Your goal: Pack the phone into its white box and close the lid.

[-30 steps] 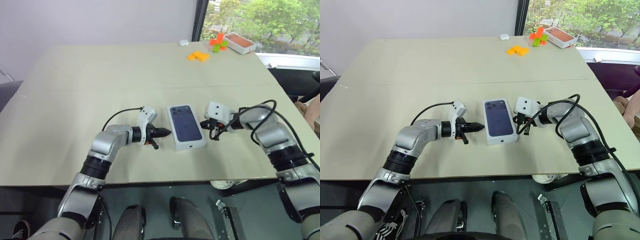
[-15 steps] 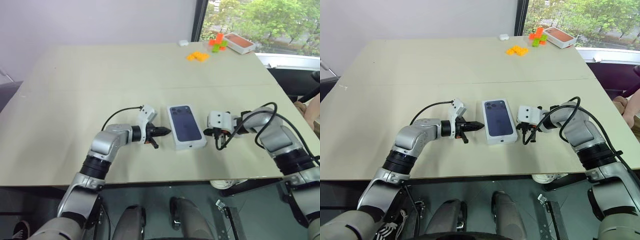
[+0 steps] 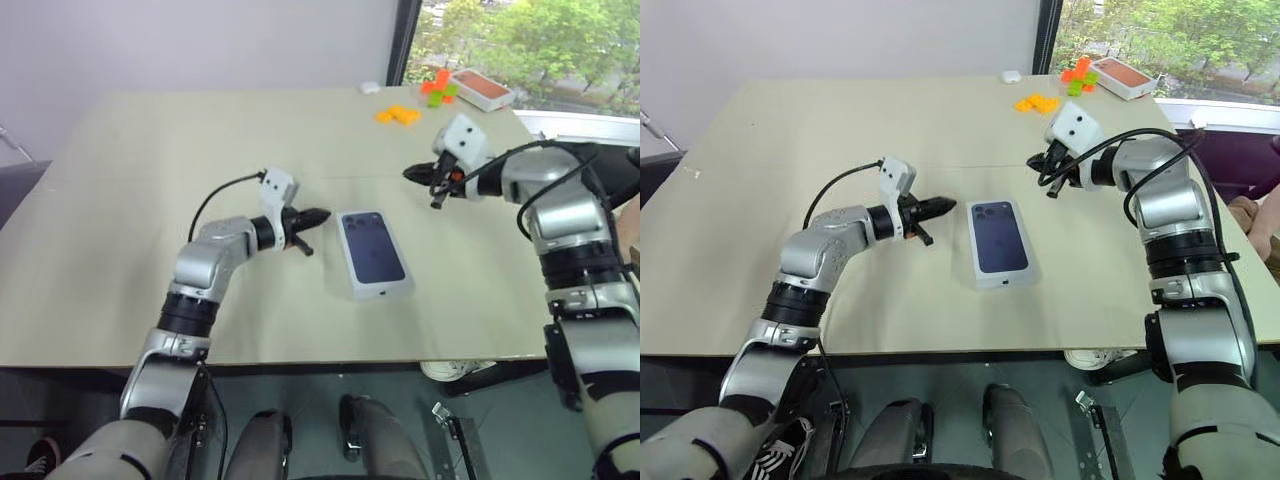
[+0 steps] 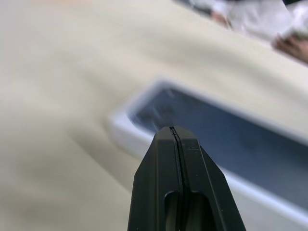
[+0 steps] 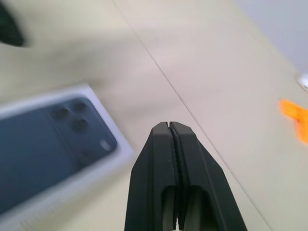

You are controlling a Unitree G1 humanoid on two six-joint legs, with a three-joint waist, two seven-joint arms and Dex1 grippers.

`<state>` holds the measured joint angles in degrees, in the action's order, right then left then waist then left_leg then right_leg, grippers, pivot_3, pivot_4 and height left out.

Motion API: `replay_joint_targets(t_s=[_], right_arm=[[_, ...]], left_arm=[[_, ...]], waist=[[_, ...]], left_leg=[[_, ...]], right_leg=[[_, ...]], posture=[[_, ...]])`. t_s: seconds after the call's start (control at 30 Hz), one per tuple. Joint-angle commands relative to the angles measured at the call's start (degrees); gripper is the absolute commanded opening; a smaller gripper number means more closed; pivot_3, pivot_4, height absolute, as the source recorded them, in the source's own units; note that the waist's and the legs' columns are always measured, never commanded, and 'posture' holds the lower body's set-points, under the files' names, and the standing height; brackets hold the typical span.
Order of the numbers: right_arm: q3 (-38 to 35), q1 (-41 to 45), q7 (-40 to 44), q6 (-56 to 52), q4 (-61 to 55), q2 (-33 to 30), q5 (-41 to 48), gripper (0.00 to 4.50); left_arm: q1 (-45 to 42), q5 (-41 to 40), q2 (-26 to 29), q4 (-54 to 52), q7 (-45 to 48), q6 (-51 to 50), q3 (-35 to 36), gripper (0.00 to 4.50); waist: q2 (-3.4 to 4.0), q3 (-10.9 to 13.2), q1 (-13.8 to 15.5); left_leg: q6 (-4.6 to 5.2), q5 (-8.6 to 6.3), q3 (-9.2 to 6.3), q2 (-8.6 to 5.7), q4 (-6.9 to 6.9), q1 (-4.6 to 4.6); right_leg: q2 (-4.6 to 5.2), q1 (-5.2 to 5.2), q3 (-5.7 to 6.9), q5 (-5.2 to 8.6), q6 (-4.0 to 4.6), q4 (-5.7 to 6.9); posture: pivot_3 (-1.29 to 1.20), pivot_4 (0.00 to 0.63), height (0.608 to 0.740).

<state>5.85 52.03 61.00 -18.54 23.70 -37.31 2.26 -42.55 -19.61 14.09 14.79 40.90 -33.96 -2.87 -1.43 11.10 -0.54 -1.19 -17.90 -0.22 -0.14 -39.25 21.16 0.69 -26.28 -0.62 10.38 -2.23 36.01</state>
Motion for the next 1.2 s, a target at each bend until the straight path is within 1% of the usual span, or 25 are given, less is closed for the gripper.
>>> replay_joint_targets(t_s=[0.03,0.13,0.2,0.3,0.4,0.43,0.47,0.53,0.6,0.7,0.73,0.83,1.0,1.1,1.2], right_arm=[[1.2,-4.4,2.5,-2.6,-5.5,-0.2,1.8,0.05],[5.6,-10.6,6.2,-2.0,-10.2,-3.7,-1.0,0.05],[7.4,-13.4,8.5,-2.3,-12.3,-6.3,-1.7,0.05],[8.8,-16.9,12.2,-4.3,-16.5,-9.5,-0.7,0.05],[8.8,-18.4,13.9,-7.2,-20.0,-10.3,0.9,0.05],[8.4,-18.3,13.4,-7.6,-20.3,-9.7,1.1,0.05],[8.1,-18.1,13.0,-8.2,-20.5,-9.2,1.4,0.05],[7.8,-17.9,12.9,-9.3,-21.1,-8.7,2.2,0.05],[8.1,-18.3,13.8,-10.0,-22.0,-9.2,2.6,0.05],[8.2,-18.3,13.6,-9.3,-22.2,-9.7,2.2,0.05],[7.9,-17.8,13.1,-8.9,-21.7,-9.5,2.1,0.05],[6.4,-14.9,10.6,-8.4,-18.2,-8.1,2.0,0.05],[4.9,-10.1,6.0,-4.2,-12.5,-5.2,1.8,0.05],[3.9,-8.4,4.7,-4.4,-11.4,-3.1,3.0,0.05],[4.9,-8.7,3.6,-3.3,-11.0,-1.7,2.0,0.05]], left_arm=[[-0.7,0.2,-2.8,0.6,0.0,1.9,-1.1,0.0],[0.0,1.5,-5.6,2.7,0.7,2.2,-4.1,0.0],[0.8,2.1,-6.0,2.8,1.7,1.8,-5.8,0.0],[2.2,4.5,-4.6,2.4,4.0,0.3,-10.2,0.0],[3.1,7.0,-2.3,2.9,4.9,-2.8,-13.9,0.0],[3.5,6.8,-1.9,2.3,5.3,-3.1,-13.8,0.0],[3.8,6.2,-1.7,1.7,5.8,-3.6,-13.5,0.0],[4.1,5.8,-0.7,0.9,6.4,-3.7,-12.7,0.0],[4.4,6.3,0.3,0.8,6.0,-3.5,-12.0,0.0],[5.2,5.8,1.5,-0.9,6.0,-3.0,-10.5,0.0],[5.3,5.3,1.6,-1.5,5.6,-3.0,-9.4,0.0],[5.5,5.1,1.9,-3.1,3.5,-0.9,-6.4,0.0],[5.9,2.2,2.5,-6.3,2.8,-0.9,-1.7,0.0],[5.3,1.2,1.8,-6.5,2.2,-1.6,-0.5,0.0],[3.8,1.6,-0.6,-4.6,0.9,-0.1,-1.0,0.0]], waist=[[0.01,0.0,0.1],[0.02,0.0,0.0],[0.04,0.0,0.0],[0.03,0.0,-0.3],[0.02,0.0,-0.5],[0.04,0.0,-0.6],[0.05,0.0,-0.7],[0.05,0.0,-0.9],[0.05,0.0,-1.1],[0.06,0.0,-1.8],[0.06,0.0,-1.9],[0.06,0.0,-2.1],[0.05,0.0,-1.8],[0.05,0.0,-1.6],[0.05,0.0,-1.1]], left_leg=[[0.0,0.0,-0.04,0.01,0.0,0.09],[0.02,-0.01,0.0,-0.09,0.0,0.25],[0.04,-0.02,0.1,-0.17,-0.01,0.24],[0.05,-0.03,0.1,-0.17,-0.02,0.07],[0.05,-0.03,0.04,-0.09,0.0,-0.34],[0.06,-0.03,0.04,-0.05,0.05,-0.71],[0.06,-0.04,0.04,-0.05,0.13,-0.83],[0.06,-0.04,0.04,-0.04,0.13,-0.88],[0.06,-0.03,0.02,-0.03,0.1,-0.93],[0.06,-0.03,0.01,-0.02,0.09,-0.94],[0.06,-0.03,0.0,-0.01,0.09,-0.94],[0.06,-0.03,0.07,0.0,0.09,-0.91],[0.06,-0.03,0.02,0.0,0.06,-0.88],[0.06,-0.03,0.02,0.03,0.08,-0.79],[0.07,-0.04,0.02,0.01,0.09,-0.72]], right_leg=[[0.09,-0.08,0.0,0.0,-0.01,0.0],[0.26,-0.21,-0.05,-0.05,-0.18,-0.05],[0.33,-0.21,-0.12,-0.09,-0.29,-0.11],[0.26,0.04,-0.11,-0.11,-0.35,-0.27],[-0.04,0.54,-0.12,-0.11,-0.34,-0.5],[-0.09,0.83,-0.12,-0.07,-0.4,-0.51],[-0.11,1.07,-0.12,0.0,-0.47,-0.53],[-0.16,1.19,-0.11,0.11,-0.2,-0.52],[-0.17,1.24,-0.11,0.07,-0.16,-0.51],[-0.17,1.25,-0.12,0.05,-0.19,-0.51],[-0.16,1.24,-0.12,-0.06,-0.39,-0.53],[-0.13,1.11,-0.2,-0.08,-0.4,-0.51],[-0.13,0.93,-0.24,-0.12,-0.36,-0.47],[-0.09,0.87,-0.24,-0.15,-0.31,-0.51],[0.01,0.87,-0.23,-0.15,-0.31,-0.59]], posture=[[0.0,0.15,0.74],[0.0,0.15,0.74],[0.0,0.15,0.74],[0.0,0.15,0.74],[0.0,0.15,0.74],[0.0,0.15,0.74],[0.0,0.15,0.74],[0.0,0.15,0.74],[0.0,0.15,0.74],[0.0,0.15,0.74],[0.0,0.15,0.74],[0.0,0.15,0.74],[0.0,0.15,0.74],[0.0,0.15,0.74],[0.0,0.15,0.74]])
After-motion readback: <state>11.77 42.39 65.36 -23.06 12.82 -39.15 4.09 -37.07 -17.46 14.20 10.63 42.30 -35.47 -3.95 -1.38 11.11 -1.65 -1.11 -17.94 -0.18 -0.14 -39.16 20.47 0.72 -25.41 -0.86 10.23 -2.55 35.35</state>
